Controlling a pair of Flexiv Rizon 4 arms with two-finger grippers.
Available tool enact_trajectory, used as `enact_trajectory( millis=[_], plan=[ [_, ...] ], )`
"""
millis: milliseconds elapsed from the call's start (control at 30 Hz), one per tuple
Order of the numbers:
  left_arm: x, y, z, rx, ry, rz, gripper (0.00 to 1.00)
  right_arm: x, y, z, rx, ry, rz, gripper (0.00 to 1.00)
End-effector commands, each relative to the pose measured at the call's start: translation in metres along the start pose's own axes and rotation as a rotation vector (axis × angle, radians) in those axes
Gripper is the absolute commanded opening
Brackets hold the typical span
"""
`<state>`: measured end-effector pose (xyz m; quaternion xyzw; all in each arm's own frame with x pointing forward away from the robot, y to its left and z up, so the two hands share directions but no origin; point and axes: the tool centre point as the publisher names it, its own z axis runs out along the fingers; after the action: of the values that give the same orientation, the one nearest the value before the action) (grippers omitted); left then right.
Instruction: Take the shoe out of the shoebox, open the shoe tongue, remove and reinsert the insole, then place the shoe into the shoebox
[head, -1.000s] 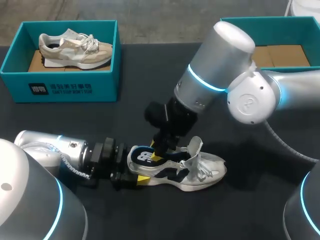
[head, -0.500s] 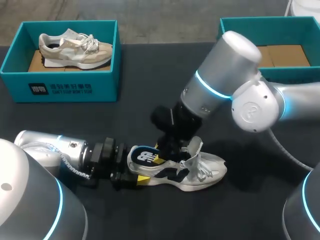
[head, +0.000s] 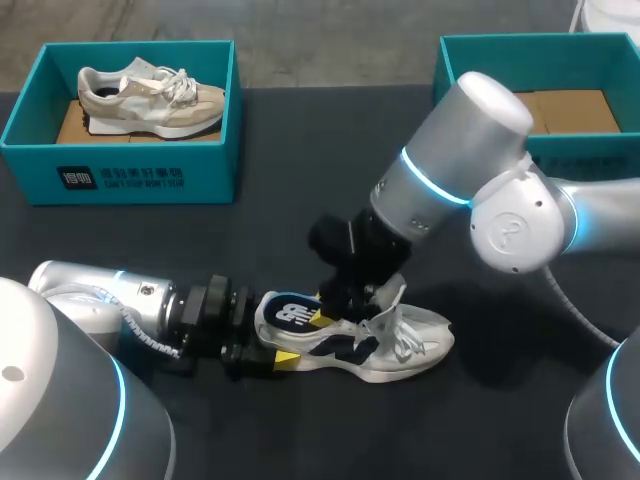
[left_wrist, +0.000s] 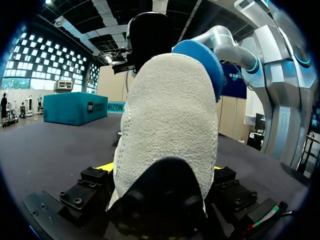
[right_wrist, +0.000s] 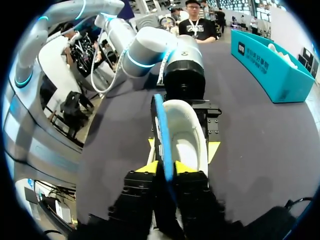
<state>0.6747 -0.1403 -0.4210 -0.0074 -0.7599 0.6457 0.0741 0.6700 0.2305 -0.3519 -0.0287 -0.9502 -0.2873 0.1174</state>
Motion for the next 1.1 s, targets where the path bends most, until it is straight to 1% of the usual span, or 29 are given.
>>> enact_trajectory(
  millis=[33,167,400,700,800,1100],
  plan=[
    [-0.002,0.002,0.001,-0.001,0.0,-0.001,0.0,-0.001,0.001,-0.002,0.005,0.003,-0.002,0.0],
    [-0.002,0.002,0.001,-0.001,0.0,-0.001,0.0,-0.002,0.004,-0.004,0.008,0.004,-0.013,0.0],
    [-0.002,0.002,0.001,-0.001,0.0,-0.001,0.0,-0.003,0.019,-0.021,0.003,-0.001,-0.082,0.0],
    [-0.002,0.002,0.001,-0.001,0.0,-0.001,0.0,-0.015,0.046,-0.036,-0.01,-0.002,-0.175,0.0],
    [-0.002,0.002,0.001,-0.001,0.0,-0.001,0.0,-0.017,0.057,-0.045,-0.008,-0.016,-0.196,0.0],
    [-0.002,0.002,0.001,-0.001,0.0,-0.001,0.0,-0.017,0.057,-0.045,-0.008,-0.016,-0.196,0.0]
  ],
)
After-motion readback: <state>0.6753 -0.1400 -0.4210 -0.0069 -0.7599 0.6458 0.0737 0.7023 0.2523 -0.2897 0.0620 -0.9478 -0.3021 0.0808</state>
